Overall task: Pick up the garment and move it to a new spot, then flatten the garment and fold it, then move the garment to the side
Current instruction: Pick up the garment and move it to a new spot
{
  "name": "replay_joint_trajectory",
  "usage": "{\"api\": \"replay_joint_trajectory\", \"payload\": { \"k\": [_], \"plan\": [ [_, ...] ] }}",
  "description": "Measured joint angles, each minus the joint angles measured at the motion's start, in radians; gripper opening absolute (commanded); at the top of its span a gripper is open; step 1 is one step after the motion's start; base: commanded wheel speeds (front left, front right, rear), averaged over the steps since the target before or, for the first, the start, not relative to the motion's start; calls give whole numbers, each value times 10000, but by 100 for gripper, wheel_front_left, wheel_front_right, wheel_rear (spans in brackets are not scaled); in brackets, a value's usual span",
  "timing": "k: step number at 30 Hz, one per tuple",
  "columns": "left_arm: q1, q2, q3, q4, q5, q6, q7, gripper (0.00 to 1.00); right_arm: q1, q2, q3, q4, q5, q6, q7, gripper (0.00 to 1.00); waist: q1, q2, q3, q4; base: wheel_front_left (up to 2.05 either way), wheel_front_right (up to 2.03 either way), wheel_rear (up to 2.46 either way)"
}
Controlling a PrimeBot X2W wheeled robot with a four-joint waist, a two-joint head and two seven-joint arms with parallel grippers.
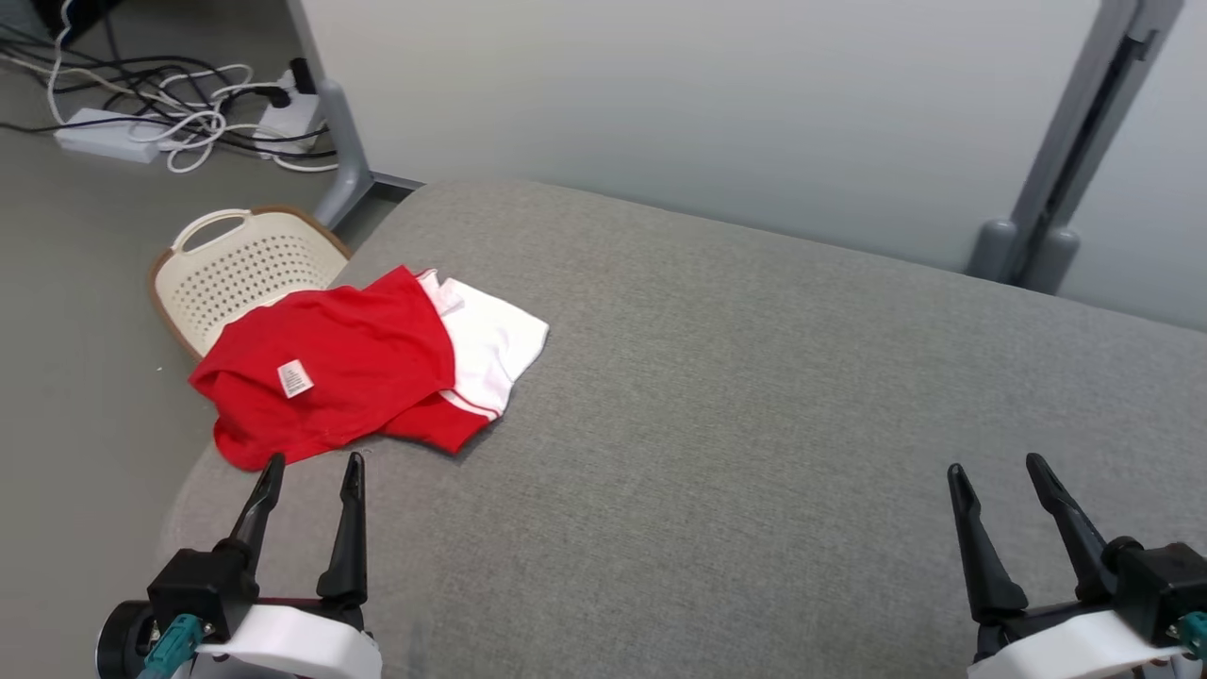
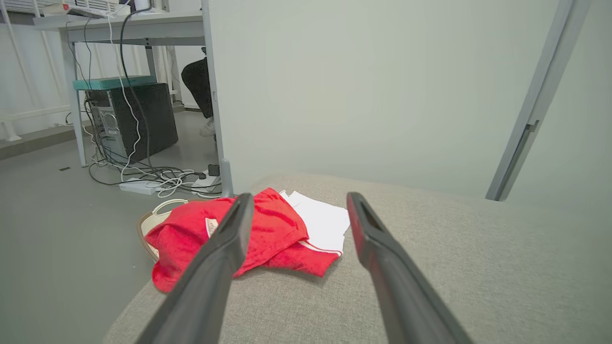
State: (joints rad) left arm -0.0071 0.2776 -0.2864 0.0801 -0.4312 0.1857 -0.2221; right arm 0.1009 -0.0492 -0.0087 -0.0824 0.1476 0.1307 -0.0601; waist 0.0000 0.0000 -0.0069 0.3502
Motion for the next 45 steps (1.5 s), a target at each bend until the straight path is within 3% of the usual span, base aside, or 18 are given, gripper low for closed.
{"api": "replay_joint_trajectory", "payload": {
  "k": [9, 25, 32, 40, 45],
  "plan": [
    [33, -17, 105, 65, -92, 63, -117, 100, 6, 2, 79, -169, -123, 0, 203, 100, 0, 0, -161, 742, 0, 0, 0],
    [-368, -23, 167, 196, -261, -109, -251, 100, -100, 2, 203, -249, -12, 0, 261, 100, 0, 0, 105, 776, 0, 0, 0],
    [-1803, -366, 401, 1463, -548, -953, -376, 100, -665, 2, 393, -614, -334, 0, 539, 100, 0, 0, 924, 405, 0, 0, 0],
    [-3817, -575, 303, 4957, -1304, -2401, 86, 100, -1443, 6, 627, -727, -512, 0, 642, 100, 0, 0, 2145, -479, 0, 0, 0],
    [-4805, -598, 144, 7231, -1724, -2882, 796, 100, -1735, 4, 729, -520, -364, 0, 447, 100, 0, 0, 2778, -1139, 0, 0, 0]
  ]
}}
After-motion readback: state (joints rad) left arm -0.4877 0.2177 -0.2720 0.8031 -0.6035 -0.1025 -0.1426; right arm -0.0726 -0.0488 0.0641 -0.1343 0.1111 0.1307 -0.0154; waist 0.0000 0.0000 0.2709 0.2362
